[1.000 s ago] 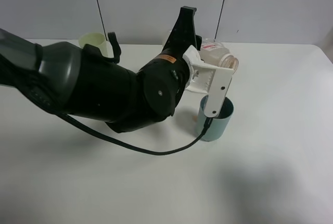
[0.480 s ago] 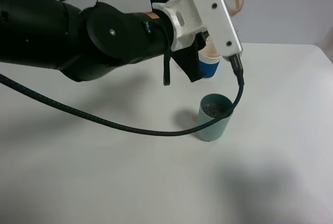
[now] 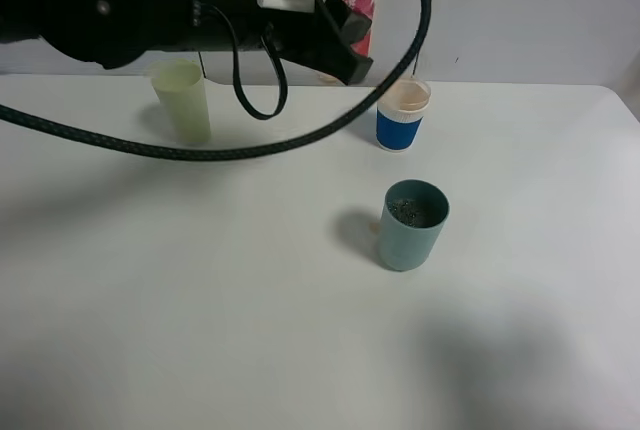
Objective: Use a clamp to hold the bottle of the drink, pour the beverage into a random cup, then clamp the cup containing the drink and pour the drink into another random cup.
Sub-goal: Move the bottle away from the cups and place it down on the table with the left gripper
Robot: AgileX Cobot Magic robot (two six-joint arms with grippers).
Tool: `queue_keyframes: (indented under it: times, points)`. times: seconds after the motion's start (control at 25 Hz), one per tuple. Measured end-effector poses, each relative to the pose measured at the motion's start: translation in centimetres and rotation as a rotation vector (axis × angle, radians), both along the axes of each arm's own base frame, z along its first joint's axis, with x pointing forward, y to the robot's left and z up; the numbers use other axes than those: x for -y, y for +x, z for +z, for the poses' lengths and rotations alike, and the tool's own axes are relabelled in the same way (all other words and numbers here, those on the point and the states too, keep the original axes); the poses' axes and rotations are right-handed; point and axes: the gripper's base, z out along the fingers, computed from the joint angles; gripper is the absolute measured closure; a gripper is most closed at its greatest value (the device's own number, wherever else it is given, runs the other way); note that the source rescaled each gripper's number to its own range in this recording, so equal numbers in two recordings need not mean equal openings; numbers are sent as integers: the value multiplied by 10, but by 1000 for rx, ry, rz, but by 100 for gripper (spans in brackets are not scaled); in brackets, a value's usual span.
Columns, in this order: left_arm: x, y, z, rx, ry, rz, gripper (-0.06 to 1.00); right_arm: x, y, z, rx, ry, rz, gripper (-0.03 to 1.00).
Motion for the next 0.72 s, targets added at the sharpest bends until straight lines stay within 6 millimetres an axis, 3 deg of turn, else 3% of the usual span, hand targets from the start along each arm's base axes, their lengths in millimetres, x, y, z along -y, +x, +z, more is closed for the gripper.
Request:
queue_keyframes:
  times: [0.28,0.72]
  points:
    - [-38,1,9,-62,-20,75,94,0,0,0,0,0,0,-3]
    - [-141,-21,-34,-131,-117,338,94,0,0,0,0,0,0,-3]
